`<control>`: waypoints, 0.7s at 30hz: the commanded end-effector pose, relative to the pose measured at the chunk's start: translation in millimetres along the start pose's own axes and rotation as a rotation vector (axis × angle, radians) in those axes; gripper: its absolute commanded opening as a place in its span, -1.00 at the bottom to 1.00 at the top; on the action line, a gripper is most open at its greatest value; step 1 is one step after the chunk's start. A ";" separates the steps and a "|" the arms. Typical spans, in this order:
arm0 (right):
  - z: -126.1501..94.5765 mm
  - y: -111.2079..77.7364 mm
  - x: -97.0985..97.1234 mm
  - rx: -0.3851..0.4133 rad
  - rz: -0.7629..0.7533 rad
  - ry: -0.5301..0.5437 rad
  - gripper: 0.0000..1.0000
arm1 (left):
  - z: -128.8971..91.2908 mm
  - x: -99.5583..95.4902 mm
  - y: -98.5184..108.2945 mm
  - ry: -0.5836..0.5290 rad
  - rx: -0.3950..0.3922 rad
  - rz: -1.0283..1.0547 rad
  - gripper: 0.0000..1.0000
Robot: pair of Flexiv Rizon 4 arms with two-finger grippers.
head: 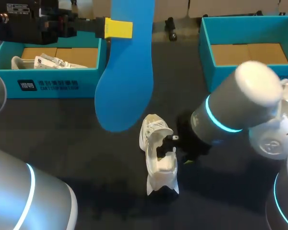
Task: Take the shoe out of the shoebox, open the shoe tongue, remove and reinsert the insole, then place the shoe into the shoebox
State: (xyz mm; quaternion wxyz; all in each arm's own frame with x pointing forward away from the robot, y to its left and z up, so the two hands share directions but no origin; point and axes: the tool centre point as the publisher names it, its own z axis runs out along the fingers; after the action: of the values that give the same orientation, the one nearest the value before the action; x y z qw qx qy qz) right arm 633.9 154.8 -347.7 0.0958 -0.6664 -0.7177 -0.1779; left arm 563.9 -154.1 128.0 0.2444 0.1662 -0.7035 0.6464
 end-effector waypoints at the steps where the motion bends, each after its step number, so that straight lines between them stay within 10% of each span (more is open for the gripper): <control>1: -45.5 3.3 -18.2 0.054 -0.021 0.051 1.00 | 1.1 -0.2 -2.0 -0.002 -0.005 -0.001 -1.00; 11: -45.5 3.3 -18.2 0.054 -0.021 0.051 1.00 | 1.1 -0.2 -2.0 -0.002 -0.005 -0.001 -1.00; 21: -88.9 27.0 -15.6 -0.101 0.011 0.361 1.00 | 1.1 -0.2 -2.0 -0.002 -0.005 -0.001 -1.00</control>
State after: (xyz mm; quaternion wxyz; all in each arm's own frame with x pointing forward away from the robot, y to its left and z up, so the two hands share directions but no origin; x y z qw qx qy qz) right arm 668.5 134.7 -280.7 0.1517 -0.6512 -0.6932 -0.2690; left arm 563.9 -154.1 127.9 0.2444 0.1661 -0.7035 0.6464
